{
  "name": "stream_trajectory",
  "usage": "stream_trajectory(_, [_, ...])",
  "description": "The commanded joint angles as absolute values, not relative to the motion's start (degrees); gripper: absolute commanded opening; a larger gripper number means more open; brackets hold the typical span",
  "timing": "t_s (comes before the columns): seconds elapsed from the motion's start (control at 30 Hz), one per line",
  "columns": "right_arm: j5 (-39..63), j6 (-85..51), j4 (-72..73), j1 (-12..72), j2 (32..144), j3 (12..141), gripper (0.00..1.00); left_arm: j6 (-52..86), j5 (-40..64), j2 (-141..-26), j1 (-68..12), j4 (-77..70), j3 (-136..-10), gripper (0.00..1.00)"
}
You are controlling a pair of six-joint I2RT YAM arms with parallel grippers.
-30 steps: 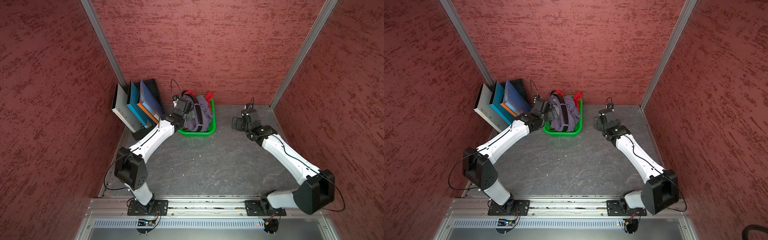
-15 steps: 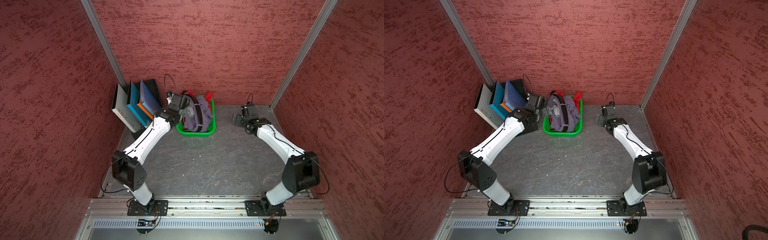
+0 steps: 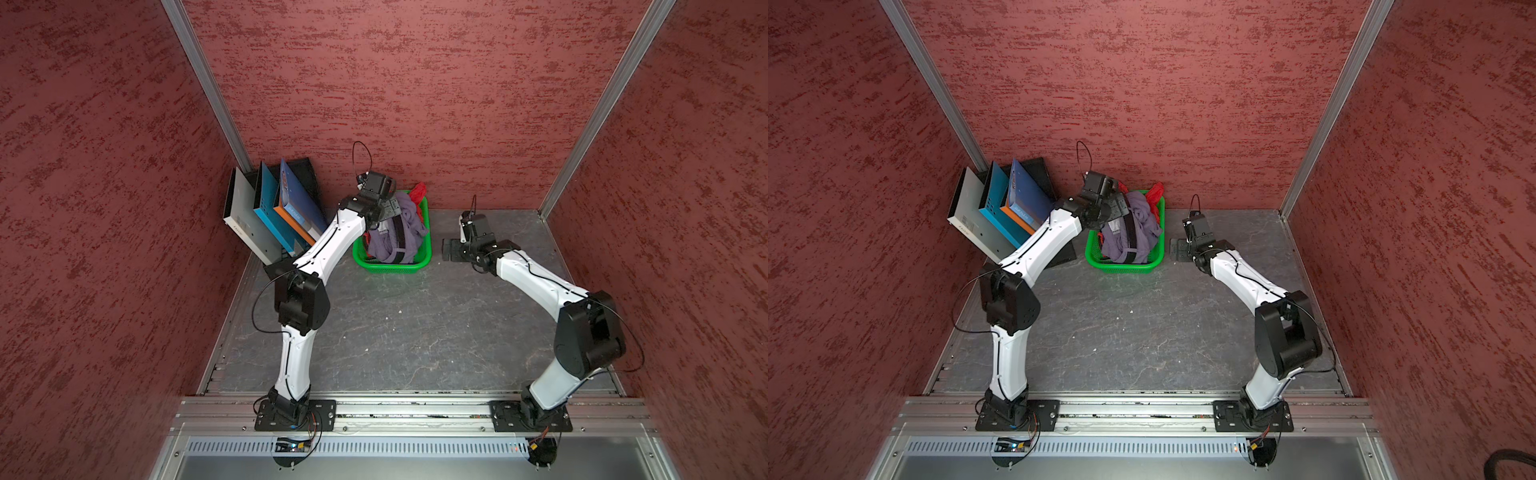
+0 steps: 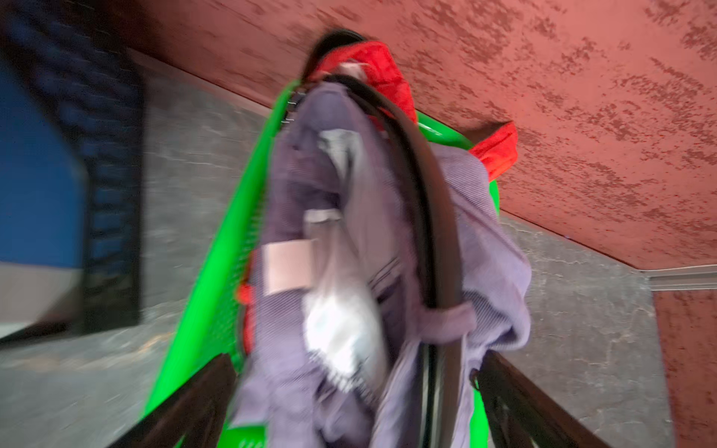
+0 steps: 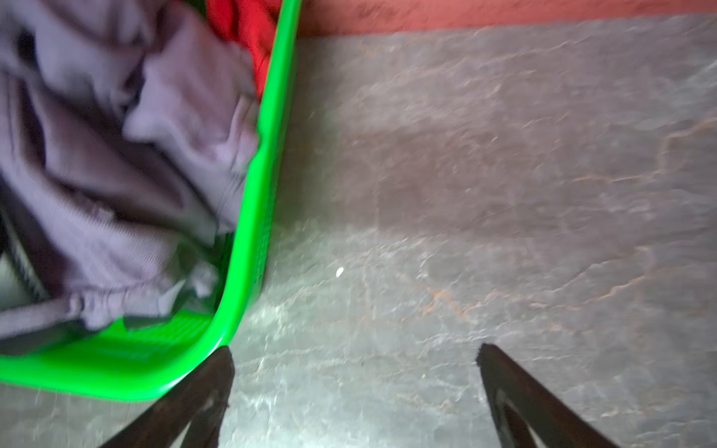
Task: Remove the belt from the trousers
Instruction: Pick up the trousers from the bin, then place the trousers at the center of the board.
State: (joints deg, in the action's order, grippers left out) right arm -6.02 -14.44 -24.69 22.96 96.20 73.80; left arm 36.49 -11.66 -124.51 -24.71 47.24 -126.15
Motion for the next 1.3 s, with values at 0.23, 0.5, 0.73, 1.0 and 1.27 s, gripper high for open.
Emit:
stream_trajectory(0.23, [-5.59,-12.59,-22.19,25.67,93.79,72.24,0.98,40.17,0.41,-135.5,-25.09,54.7,-143.54,0.55])
stream_trajectory(0.5, [-8.51,-11.41,-23.31,25.44,98.6,76.16,0.83,37.84,1.42,-130.74,-25.73,56.6,-144.19,0.0])
stream_trajectory(0.73, [1.85,-16.07,-18.81,21.5,104.12,80.27,0.83,26.8,-10.63,-115.61,-30.69,60.68,-155.11,0.0])
stream_trajectory(1.0, [11.9,-19.03,-12.61,20.53,108.88,84.08,0.83,15.94,-19.86,-99.9,-34.97,57.84,-153.31,0.0])
stream_trajectory(1.27, [15.52,-21.6,-13.84,20.66,117.98,92.14,0.75,1.34,-29.46,-89.89,-42.23,45.23,-149.04,0.0])
